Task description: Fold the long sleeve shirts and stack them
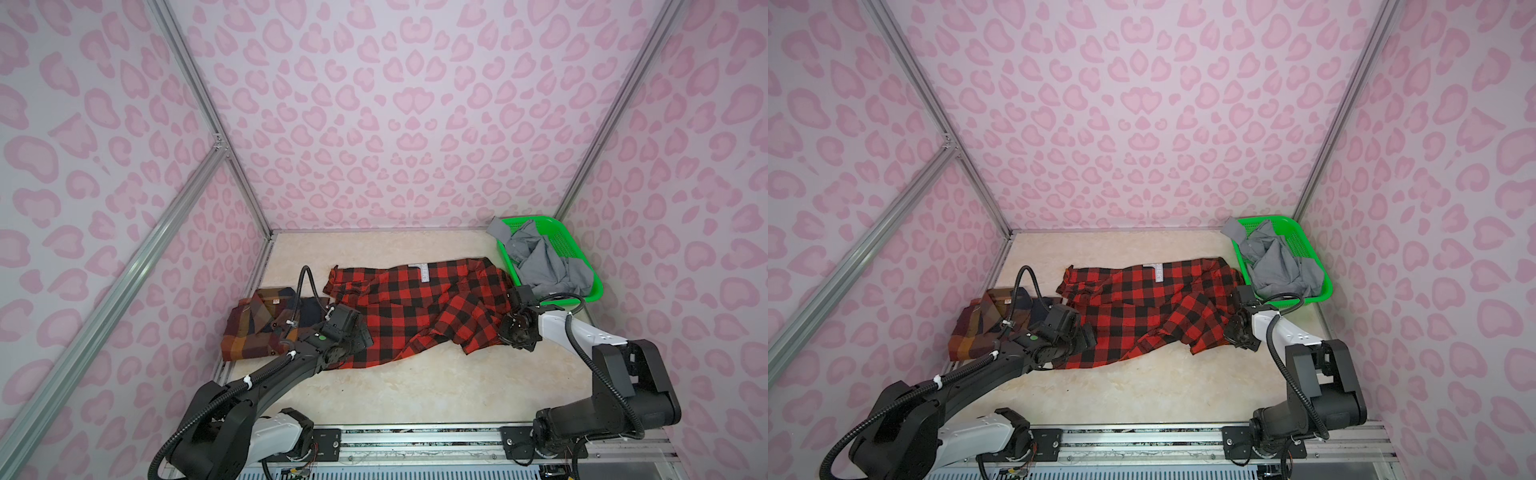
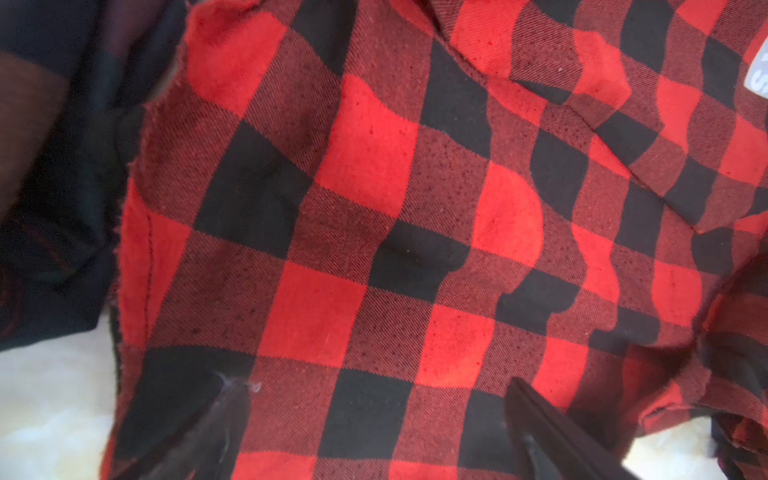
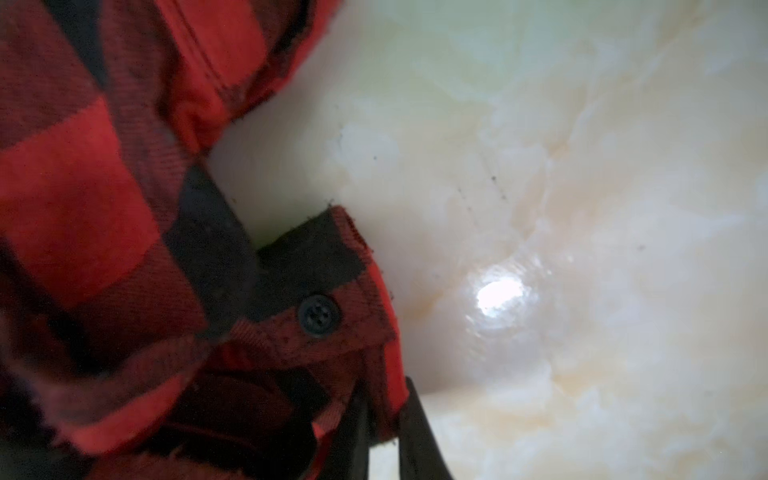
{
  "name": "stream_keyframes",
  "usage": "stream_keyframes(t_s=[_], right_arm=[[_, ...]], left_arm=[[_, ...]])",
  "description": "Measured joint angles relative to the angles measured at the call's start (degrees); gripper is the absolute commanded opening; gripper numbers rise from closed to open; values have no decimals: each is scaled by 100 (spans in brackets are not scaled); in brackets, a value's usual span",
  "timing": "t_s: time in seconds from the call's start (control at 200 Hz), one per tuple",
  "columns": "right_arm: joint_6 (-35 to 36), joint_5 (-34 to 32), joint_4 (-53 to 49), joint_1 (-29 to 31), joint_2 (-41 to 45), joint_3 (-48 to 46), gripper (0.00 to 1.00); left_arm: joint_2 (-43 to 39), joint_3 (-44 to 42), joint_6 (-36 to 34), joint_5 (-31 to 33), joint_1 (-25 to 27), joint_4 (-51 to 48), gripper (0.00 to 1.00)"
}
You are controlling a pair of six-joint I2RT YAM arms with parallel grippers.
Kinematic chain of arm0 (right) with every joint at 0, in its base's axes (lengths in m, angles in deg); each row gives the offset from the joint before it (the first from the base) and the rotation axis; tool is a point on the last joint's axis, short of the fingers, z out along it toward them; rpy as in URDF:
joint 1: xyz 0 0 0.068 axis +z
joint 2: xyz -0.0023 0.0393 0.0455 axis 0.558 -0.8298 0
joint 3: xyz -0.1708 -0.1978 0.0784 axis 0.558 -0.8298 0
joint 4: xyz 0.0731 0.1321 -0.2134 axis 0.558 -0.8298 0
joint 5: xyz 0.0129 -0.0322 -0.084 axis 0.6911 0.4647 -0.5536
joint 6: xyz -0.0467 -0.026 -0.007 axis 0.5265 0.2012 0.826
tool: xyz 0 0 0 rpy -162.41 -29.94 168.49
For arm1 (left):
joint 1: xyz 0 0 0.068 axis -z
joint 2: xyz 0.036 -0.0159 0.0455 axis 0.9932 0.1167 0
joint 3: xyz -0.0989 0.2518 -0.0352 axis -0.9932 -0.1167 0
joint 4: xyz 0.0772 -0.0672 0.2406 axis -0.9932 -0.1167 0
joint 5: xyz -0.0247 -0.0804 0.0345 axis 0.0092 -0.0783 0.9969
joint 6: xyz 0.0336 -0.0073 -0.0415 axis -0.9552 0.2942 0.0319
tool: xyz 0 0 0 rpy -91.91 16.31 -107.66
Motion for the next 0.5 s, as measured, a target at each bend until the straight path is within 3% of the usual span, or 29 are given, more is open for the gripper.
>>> stream_keyframes(t_s=[0.23, 0.505], right_arm=[[131, -133, -229, 35, 501, -127, 0], [28, -415, -1517, 179, 2708, 160, 0]], left_arm=[[-52, -33, 2, 0, 0, -11, 97], [-341, -127, 44, -7, 0, -11, 98]])
